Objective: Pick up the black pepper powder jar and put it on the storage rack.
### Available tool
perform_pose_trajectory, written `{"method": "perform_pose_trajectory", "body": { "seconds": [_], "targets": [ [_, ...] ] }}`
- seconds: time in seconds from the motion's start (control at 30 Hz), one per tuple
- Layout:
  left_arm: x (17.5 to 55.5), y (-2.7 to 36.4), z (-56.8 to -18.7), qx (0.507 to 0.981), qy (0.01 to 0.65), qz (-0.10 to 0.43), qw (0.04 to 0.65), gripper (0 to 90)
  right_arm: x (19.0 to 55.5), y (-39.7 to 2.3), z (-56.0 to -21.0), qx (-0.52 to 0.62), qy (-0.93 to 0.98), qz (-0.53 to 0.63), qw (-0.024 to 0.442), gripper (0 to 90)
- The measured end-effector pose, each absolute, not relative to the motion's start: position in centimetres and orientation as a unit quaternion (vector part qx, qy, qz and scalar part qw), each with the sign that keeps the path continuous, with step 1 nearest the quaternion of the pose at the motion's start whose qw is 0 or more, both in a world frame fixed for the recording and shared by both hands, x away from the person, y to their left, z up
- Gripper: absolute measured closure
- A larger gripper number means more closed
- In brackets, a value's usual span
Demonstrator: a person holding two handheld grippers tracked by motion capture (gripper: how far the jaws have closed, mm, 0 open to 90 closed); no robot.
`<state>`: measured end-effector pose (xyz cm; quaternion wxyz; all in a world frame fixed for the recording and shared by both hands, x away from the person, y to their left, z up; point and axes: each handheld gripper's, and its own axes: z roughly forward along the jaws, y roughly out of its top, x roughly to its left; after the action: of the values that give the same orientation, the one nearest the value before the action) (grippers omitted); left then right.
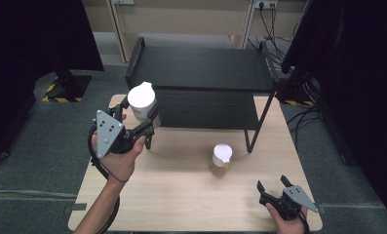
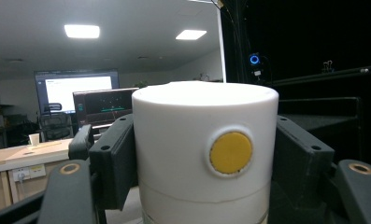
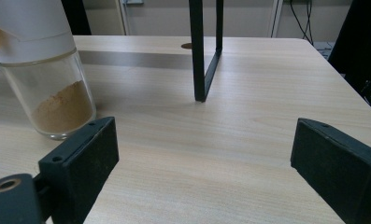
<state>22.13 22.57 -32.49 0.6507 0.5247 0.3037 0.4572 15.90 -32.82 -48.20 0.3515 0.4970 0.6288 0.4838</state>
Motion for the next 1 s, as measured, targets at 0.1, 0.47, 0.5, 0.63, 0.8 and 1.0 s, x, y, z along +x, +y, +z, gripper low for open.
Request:
{"method": "perform_pose_trajectory", "body": {
  "seconds": [0.1,0.47,0.5,0.63,0.8,1.0],
  "targets": [
    [22.4,22.6,-32.1,0.521,0.304,0.458,0.653,30.8,15.9,-32.9,-48.2,0.497,0.628,0.485,0.351,8.1],
    [23.0,22.4,-30.4,0.51,0.306,0.465,0.655,30.8,15.9,-32.8,-48.2,0.497,0.629,0.484,0.351,8.1],
    [23.1,22.4,-30.2,0.51,0.306,0.466,0.655,30.9,15.9,-32.8,-48.2,0.497,0.629,0.484,0.351,8.1],
    [23.2,22.1,-29.6,0.507,0.304,0.466,0.658,30.9,15.9,-32.9,-48.2,0.497,0.629,0.484,0.351,8.1],
    [23.4,21.8,-28.9,0.504,0.303,0.467,0.661,30.9,15.9,-32.9,-48.2,0.497,0.629,0.484,0.351,8.0],
    [23.7,21.6,-28.1,0.5,0.3,0.468,0.663,30.8,15.9,-32.9,-48.2,0.498,0.628,0.485,0.35,8.0]
  ]
}}
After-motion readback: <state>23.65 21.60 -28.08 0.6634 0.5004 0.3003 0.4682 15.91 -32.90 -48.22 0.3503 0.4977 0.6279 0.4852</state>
